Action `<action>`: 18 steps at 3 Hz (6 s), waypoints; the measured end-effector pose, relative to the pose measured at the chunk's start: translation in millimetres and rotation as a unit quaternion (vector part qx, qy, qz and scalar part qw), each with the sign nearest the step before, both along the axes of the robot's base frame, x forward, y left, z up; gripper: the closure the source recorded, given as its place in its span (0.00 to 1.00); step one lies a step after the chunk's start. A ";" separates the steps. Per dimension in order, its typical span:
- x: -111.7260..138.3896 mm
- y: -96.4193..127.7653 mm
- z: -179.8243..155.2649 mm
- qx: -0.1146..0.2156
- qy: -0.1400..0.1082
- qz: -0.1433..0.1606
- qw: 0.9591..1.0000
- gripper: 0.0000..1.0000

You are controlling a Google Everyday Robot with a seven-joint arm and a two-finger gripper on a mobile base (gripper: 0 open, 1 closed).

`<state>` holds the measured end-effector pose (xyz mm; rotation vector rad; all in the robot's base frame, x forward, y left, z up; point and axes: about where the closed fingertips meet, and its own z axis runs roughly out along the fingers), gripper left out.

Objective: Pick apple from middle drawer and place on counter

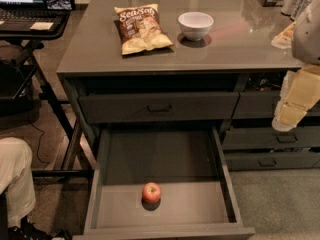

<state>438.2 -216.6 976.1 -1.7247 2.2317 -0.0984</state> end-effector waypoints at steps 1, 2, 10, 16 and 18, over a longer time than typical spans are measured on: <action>1.8 3.0 -2.9 0.002 -0.006 0.004 1.000 0.00; 4.3 8.2 -22.0 0.011 -0.012 0.014 1.000 0.00; 36.2 137.7 -330.3 0.365 -0.046 0.110 0.923 0.00; 64.8 227.3 -546.4 0.401 0.056 0.086 0.910 0.00; 68.5 238.5 -585.8 0.376 0.069 0.071 0.921 0.00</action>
Offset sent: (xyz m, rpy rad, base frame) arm 0.0091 0.0147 -0.0558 0.0489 -0.0297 0.0592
